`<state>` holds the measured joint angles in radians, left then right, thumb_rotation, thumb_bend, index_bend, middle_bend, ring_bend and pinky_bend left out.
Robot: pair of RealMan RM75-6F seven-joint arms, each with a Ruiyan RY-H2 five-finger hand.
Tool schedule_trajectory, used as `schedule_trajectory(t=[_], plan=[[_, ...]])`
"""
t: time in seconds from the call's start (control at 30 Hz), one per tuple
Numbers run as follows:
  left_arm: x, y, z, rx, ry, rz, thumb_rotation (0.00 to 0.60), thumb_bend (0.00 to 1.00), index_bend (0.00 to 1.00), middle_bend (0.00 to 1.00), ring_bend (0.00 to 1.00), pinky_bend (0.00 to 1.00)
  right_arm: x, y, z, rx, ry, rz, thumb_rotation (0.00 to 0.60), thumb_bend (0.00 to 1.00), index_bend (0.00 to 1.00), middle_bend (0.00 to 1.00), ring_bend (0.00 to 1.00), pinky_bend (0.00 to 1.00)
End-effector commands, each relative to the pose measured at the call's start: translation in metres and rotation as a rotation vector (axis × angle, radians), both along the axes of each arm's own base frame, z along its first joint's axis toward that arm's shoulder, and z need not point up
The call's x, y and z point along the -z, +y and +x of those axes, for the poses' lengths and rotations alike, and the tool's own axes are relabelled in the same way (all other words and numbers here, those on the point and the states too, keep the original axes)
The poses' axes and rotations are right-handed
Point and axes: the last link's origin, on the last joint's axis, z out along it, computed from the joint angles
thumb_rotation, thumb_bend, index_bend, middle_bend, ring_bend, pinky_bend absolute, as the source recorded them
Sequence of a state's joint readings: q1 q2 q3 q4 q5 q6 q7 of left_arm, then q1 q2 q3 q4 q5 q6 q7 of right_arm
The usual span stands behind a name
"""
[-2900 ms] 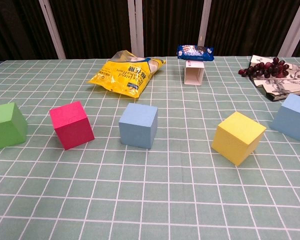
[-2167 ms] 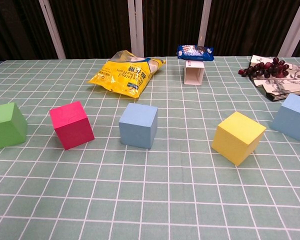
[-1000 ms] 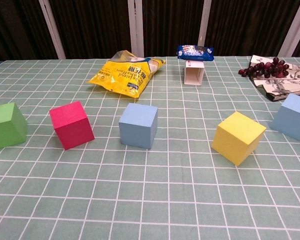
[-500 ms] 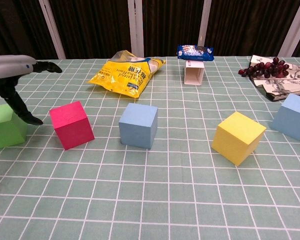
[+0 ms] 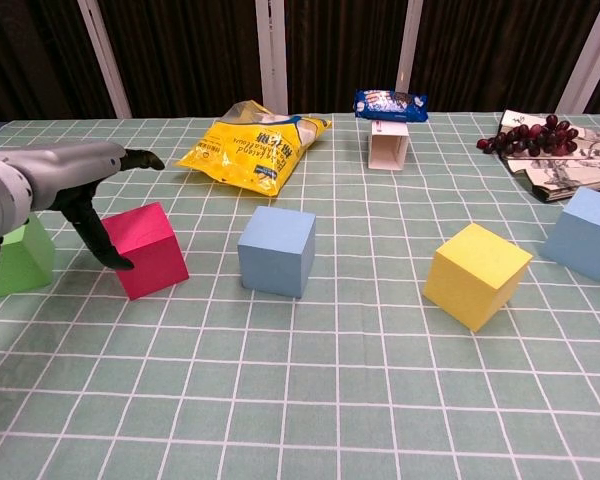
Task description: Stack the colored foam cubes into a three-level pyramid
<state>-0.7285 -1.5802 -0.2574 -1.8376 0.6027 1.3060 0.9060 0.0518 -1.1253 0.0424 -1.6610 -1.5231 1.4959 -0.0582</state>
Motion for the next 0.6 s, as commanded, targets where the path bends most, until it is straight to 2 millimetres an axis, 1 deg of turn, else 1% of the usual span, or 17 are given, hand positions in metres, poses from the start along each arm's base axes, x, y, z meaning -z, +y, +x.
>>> schedule_trajectory(t=[0.03, 0.13, 0.27, 0.6], plan=[[0.006, 0.001, 0.002, 0.002, 0.001, -0.005, 0.600, 0.17, 0.00, 0.00, 0.00, 0.00, 0.000, 0.000, 0.000, 0.000, -0.001, 0.001, 0.600, 0.17, 0.00, 0.00, 0.00, 0.00], [0.010, 0.004, 0.002, 0.002, 0.004, 0.003, 0.600, 0.19, 0.00, 0.01, 0.00, 0.00, 0.001, 0.000, 0.000, 0.003, -0.003, 0.003, 0.600, 0.17, 0.00, 0.00, 0.00, 0.00], [0.009, 0.010, -0.003, -0.004, 0.012, 0.020, 0.600, 0.19, 0.00, 0.01, 0.00, 0.00, 0.001, 0.000, 0.001, 0.002, -0.004, 0.005, 0.600, 0.17, 0.00, 0.00, 0.00, 0.00], [-0.011, 0.031, -0.018, -0.019, 0.057, 0.069, 0.600, 0.19, 0.00, 0.01, 0.00, 0.00, 0.002, 0.000, 0.000, 0.010, -0.008, 0.012, 0.600, 0.17, 0.00, 0.00, 0.00, 0.00]])
